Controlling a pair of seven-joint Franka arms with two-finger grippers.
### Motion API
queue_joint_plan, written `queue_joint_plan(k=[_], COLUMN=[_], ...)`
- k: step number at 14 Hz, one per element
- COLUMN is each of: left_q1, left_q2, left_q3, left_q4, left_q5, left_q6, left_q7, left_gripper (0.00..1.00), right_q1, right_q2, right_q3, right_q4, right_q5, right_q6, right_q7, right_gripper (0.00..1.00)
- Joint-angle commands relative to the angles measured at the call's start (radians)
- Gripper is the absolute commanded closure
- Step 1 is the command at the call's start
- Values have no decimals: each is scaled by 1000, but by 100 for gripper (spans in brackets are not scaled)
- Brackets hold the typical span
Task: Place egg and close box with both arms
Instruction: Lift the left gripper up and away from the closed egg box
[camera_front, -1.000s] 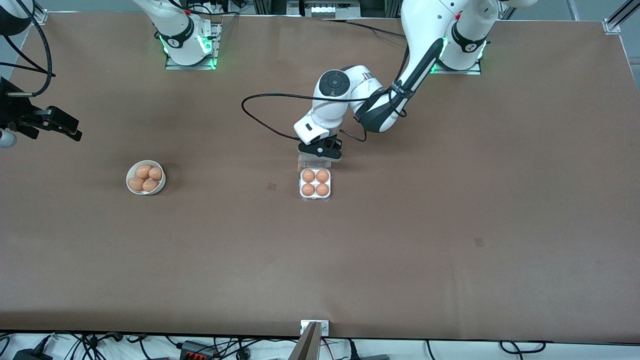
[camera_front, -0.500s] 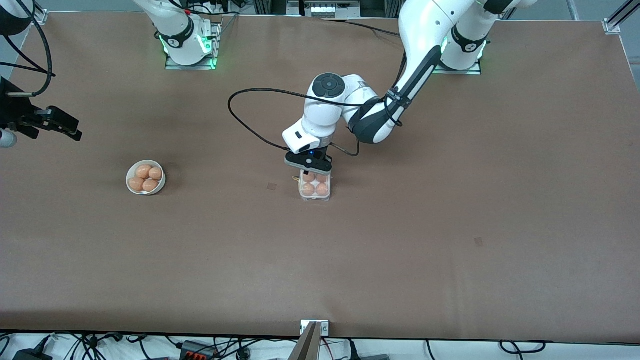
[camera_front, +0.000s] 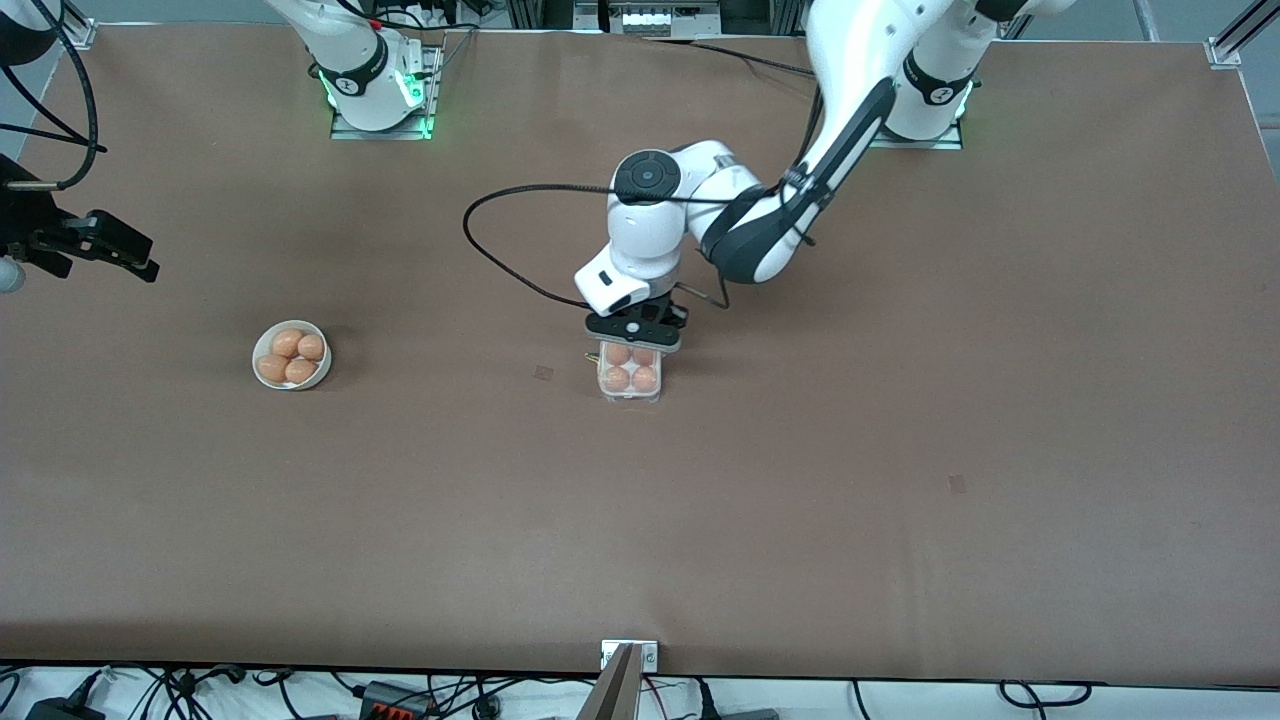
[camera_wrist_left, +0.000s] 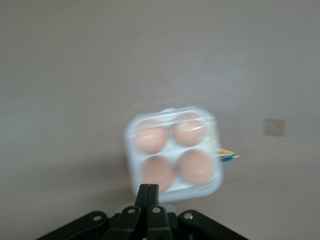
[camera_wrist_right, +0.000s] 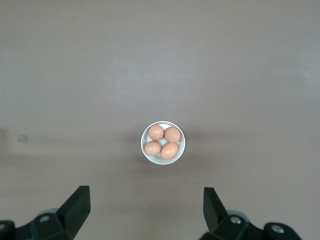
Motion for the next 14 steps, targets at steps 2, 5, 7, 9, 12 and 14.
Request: queue_joint_plan(k=[2, 5, 7, 9, 12, 14], left_q1=[156, 435, 621, 770, 942, 1060], left_q2=[-98, -144, -160, -173, -192, -224], left_q3=[-120, -333, -474, -576, -671, -728], left_q4=[-20, -12, -6, -6, -3, -1], left_q5=[13, 13, 15, 21, 28, 21], left_q6=[-207, -367, -429, -446, -490, -516], left_q7=[111, 231, 256, 260, 323, 351], left_gripper=[99, 88, 1, 0, 0, 0], right_q1=[-7, -7, -7, -7, -7, -8], right_q2=[1, -5, -5, -8, -15, -13], right_q3=[10, 8, 8, 10, 8, 8], right_q4=[16, 18, 18, 21, 25, 25], right_q5=[0, 0, 0, -2, 0, 0], right_q6=[-17, -21, -20, -21, -21, -24], right_q7=[-8, -9, -9, -11, -8, -8], right_gripper=[0, 0, 0, 0, 0, 0])
